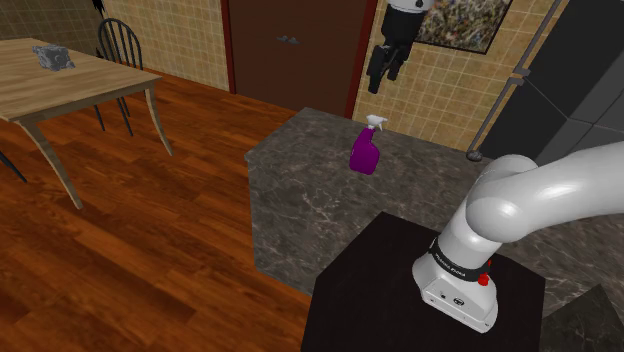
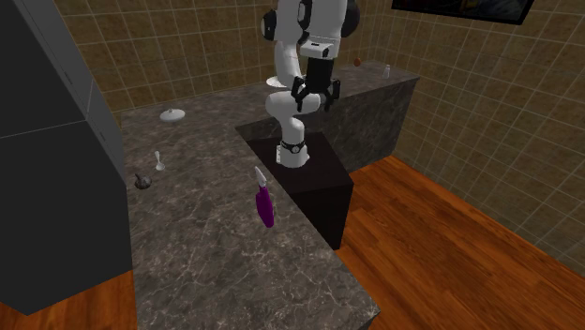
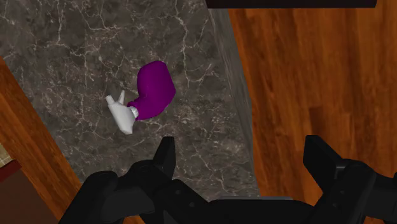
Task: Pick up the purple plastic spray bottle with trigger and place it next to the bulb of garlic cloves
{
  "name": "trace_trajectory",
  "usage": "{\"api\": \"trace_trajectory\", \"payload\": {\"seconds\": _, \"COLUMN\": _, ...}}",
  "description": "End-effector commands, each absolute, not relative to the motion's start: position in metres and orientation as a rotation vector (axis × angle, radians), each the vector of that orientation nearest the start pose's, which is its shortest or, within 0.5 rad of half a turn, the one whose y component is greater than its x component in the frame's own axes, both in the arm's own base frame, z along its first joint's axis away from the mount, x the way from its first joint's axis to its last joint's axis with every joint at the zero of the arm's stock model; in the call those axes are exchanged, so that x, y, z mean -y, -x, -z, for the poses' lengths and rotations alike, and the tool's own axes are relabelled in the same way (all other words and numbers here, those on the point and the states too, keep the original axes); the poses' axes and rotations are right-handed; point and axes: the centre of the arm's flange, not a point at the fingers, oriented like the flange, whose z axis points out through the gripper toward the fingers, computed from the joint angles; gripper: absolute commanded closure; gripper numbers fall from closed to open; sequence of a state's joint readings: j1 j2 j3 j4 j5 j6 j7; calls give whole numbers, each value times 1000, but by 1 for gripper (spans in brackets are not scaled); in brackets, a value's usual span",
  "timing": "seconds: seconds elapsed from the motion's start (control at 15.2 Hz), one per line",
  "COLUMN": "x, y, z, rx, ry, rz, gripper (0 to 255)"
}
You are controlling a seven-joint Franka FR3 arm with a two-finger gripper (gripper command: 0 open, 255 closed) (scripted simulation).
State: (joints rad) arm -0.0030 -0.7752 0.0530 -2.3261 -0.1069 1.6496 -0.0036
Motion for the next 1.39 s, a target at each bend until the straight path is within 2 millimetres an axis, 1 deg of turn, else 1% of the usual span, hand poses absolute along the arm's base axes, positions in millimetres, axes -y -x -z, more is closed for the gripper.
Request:
{"api": "trace_trajectory", "payload": {"seconds": 0.0, "x": -11, "y": -318, "z": -609, "rx": 71, "ry": 3279, "rz": 165, "gripper": 0}}
{"api": "trace_trajectory", "payload": {"seconds": 0.33, "x": 42, "y": -299, "z": -560, "rx": 157, "ry": 3221, "rz": 304, "gripper": 0}}
{"api": "trace_trajectory", "payload": {"seconds": 0.66, "x": 94, "y": -288, "z": -508, "rx": 240, "ry": 3156, "rz": 439, "gripper": 0}}
{"api": "trace_trajectory", "payload": {"seconds": 0.99, "x": 144, "y": -284, "z": -453, "rx": 320, "ry": 3082, "rz": 568, "gripper": 0}}
{"api": "trace_trajectory", "payload": {"seconds": 1.32, "x": 192, "y": -288, "z": -395, "rx": 396, "ry": 3002, "rz": 692, "gripper": 0}}
